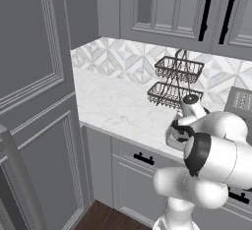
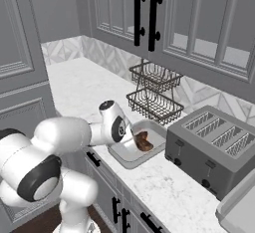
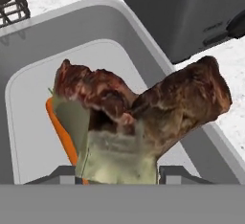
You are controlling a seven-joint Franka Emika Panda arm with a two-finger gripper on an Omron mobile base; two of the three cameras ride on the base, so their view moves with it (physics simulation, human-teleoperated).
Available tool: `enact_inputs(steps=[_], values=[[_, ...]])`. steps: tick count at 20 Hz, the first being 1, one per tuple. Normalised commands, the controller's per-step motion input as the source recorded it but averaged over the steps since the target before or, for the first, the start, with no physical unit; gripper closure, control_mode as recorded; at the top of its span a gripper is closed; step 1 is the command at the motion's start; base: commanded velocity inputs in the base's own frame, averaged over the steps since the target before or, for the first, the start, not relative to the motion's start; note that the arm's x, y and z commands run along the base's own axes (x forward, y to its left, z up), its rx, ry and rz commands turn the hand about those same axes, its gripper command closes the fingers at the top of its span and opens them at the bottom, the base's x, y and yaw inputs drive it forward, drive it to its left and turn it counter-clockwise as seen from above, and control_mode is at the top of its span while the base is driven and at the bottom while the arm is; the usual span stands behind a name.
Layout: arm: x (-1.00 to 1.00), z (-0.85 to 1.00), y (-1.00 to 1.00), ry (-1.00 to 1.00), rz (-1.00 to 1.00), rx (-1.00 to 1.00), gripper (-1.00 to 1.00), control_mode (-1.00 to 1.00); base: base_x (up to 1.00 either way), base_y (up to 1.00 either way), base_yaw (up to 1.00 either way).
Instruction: Place one carrot and one steak in each tupperware on the nearby counter, to pack two identical lunches.
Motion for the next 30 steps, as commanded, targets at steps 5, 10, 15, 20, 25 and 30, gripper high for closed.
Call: enact_inputs(steps=[5,10,15,20,25,30], values=[[0.24,-0.21,-0.01,-0.01,0.0,0.0,-1.0,-1.0,0.0,0.0,0.0],[0.06,-0.07,-0.09,-0.02,0.0,0.0,-1.0,-1.0,0.0,0.0,0.0],[-0.19,0.07,-0.12,-0.08,-0.01,0.0,-1.0,-1.0,0.0,0.0,0.0],[-0.39,0.3,0.0,-0.09,-0.01,0.0,-1.0,-1.0,0.0,0.0,0.0],[-0.25,0.78,0.21,-0.15,0.0,-0.02,-1.0,-1.0,0.0,0.0,0.0],[-0.52,0.99,0.2,-0.21,0.0,-0.06,-1.0,-1.0,0.0,0.0,0.0]])
